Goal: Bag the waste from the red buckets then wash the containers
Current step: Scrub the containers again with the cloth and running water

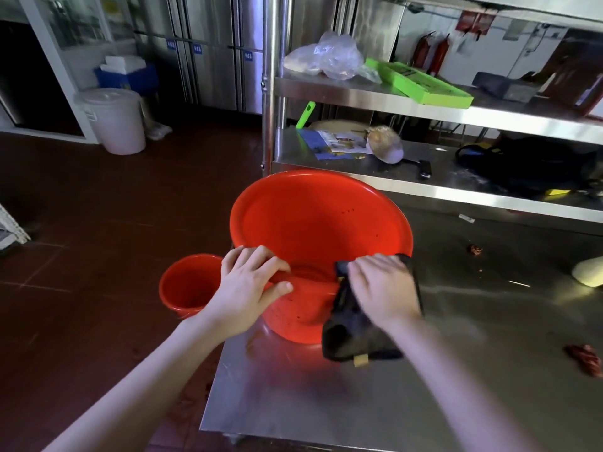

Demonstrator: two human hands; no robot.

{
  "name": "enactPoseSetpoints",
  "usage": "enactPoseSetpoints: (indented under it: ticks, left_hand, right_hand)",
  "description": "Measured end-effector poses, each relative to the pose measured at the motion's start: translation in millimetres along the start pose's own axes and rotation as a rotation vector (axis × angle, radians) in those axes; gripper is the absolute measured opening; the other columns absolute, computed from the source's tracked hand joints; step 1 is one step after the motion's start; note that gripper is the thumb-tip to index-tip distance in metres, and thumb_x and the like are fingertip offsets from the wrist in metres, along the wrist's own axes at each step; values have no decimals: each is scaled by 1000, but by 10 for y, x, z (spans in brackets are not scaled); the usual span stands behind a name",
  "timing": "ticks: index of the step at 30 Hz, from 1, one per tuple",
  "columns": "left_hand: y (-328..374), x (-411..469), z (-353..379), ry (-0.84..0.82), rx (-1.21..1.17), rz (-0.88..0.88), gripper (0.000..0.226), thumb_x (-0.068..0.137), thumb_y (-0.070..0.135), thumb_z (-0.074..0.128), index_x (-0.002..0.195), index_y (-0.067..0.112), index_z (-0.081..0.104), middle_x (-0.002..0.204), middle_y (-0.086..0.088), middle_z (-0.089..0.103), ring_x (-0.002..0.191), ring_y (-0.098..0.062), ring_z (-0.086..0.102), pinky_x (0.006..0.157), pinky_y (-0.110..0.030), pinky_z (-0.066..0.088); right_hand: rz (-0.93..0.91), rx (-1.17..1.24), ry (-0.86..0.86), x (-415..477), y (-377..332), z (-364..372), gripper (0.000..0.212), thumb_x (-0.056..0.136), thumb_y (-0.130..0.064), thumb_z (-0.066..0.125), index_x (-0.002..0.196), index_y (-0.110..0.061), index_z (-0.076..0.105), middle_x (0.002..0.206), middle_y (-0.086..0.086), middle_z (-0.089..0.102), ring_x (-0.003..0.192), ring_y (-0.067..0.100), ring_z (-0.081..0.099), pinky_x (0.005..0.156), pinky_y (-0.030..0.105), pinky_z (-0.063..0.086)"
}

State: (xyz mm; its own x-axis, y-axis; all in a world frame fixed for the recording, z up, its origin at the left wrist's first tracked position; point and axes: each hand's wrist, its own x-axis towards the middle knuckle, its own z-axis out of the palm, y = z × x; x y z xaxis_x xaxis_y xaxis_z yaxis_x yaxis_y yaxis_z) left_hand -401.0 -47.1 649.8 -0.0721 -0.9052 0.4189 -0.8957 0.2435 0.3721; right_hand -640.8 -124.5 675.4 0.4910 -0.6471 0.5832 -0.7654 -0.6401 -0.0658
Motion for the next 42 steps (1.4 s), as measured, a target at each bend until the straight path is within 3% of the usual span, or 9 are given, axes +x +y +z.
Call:
enactPoseSetpoints:
  ticks: [5,14,20,25,29,32,35,39,42]
  left_hand:
    - [-44,-45,36,1,18,34,38,96,54,36,115,32,60,111,15,48,117,-10,44,113,-37,10]
    - [13,13,-126,19,-163,-65,27,79,38,68,106,35,68,106,15,55,106,-9,51,112,-40,26]
    - [-183,127,-281,159,-388,-630,54,81,31,75,128,45,51,152,-3,20,141,-27,20,108,-44,36]
    - [-291,43,-67,122,-418,-661,73,85,-4,52,142,38,39,156,-6,20,117,-37,54,61,-21,46]
    - [-366,-51,-68,148,-537,-689,78,88,-9,47,145,43,33,153,0,21,108,-16,54,55,-18,47]
    - [-413,-355,-42,214,-568,-642,82,89,-8,52,143,50,30,151,5,21,118,1,43,73,-10,47]
    - [-444,-706,132,265,-502,-650,82,90,-8,53,142,50,26,152,0,18,135,-14,27,98,-21,36]
    - [-325,-831,546,365,-433,-756,75,92,-8,48,149,33,24,151,1,13,126,-14,32,92,-26,39]
    - [-338,-641,745,398,-422,-819,73,91,-5,46,149,34,23,153,0,11,113,0,26,86,-22,37]
  right_hand:
    - [130,160,-62,63,524,-14,44,97,-23,39,67,1,60,65,10,59,71,34,54,76,44,44]
    - [182,-39,83,-23,-819,206,34,94,-29,47,62,-19,55,59,-1,55,63,25,56,64,38,42]
    - [28,-32,-10,-327,-1141,135,38,92,-51,49,76,-17,57,69,-2,55,65,21,54,63,34,42]
    - [-66,-54,-115,-494,-1299,98,35,89,-51,51,89,-19,64,79,-6,60,69,15,60,66,28,50]
    - [-132,-34,-175,-474,-1324,2,37,86,-52,53,96,-19,68,82,-7,64,72,12,62,68,26,53]
    - [-232,-4,-237,-606,-1341,63,51,69,-58,68,100,-17,68,84,-6,65,71,13,63,67,25,53]
    - [-322,8,-286,-837,-1328,283,41,63,-40,75,97,-18,71,83,-5,66,70,13,64,65,24,54]
    - [-367,-7,-353,-994,-1053,570,37,74,-16,47,97,-19,76,96,-3,73,82,12,70,71,24,56]
    - [-335,15,-399,-923,-784,712,39,74,-14,50,102,-17,76,107,-1,73,94,14,70,80,28,57]
